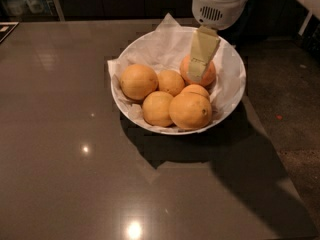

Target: Pick orange from white bowl

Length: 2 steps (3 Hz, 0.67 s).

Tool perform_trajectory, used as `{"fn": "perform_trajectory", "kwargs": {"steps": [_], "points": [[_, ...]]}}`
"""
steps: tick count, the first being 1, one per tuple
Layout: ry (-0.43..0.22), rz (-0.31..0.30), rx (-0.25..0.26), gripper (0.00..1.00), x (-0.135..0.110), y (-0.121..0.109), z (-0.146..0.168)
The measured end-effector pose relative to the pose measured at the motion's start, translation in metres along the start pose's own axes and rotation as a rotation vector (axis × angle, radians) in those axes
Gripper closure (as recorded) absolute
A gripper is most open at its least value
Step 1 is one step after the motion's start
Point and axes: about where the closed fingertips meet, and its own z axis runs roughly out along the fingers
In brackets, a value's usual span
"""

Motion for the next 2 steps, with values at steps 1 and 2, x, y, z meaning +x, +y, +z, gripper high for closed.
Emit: {"fn": "perform_trajectory", "kwargs": {"steps": [1,2], "points": [[-0.010,-0.007,0.006,0.00,-0.0016,-0.0038,0.0006],[-0.071,0.015,-0.026,0.00,-0.0004,-0.0116,0.0027]]}}
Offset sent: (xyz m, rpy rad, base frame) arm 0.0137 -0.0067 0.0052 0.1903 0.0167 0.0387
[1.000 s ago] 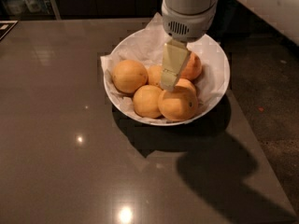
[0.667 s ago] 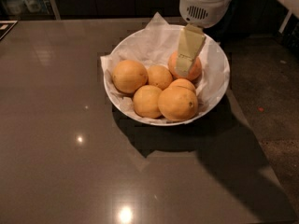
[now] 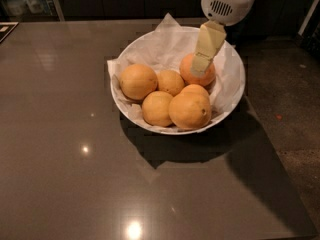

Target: Pick orange from white bowl

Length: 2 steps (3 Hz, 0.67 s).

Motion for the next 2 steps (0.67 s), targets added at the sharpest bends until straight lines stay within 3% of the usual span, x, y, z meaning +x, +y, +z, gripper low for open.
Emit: {"fn": "perform_trajectory", "kwargs": {"steps": [1,2], "points": [[-0.063,0.009,-0.048,0.00,0.0011,-0.0064,-0.0019],[-0.099,0.013,-0.090,0.07,0.0007,-0.0091,0.0009]]}}
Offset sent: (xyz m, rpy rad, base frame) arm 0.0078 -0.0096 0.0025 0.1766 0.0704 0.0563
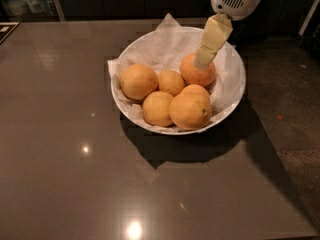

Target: Pick orange from white bowl

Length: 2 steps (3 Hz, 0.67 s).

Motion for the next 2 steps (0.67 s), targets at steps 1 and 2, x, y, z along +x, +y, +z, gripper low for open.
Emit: {"fn": "perform_trajectory", "kwargs": {"steps": [1,2], "points": [[-0.008,0.003,-0.028,0.14,-0.0005,-0.0015,0.0059],[0.003,-0.003,-0.046,0.23,-0.0027,-0.0015,0.0155]]}}
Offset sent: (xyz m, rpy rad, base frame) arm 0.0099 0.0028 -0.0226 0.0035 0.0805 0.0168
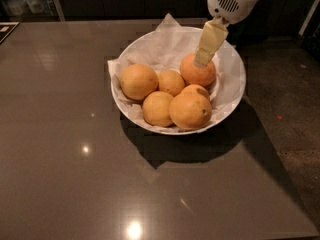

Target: Pick orange from white bowl

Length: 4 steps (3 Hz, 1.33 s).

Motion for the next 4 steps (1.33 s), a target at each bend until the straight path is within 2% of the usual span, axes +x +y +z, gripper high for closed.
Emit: {"fn": "perform_trajectory", "kwargs": {"steps": [4], "points": [[0.053,-0.012,-0.068,0.35,-0.002,0.007,0.035]]}}
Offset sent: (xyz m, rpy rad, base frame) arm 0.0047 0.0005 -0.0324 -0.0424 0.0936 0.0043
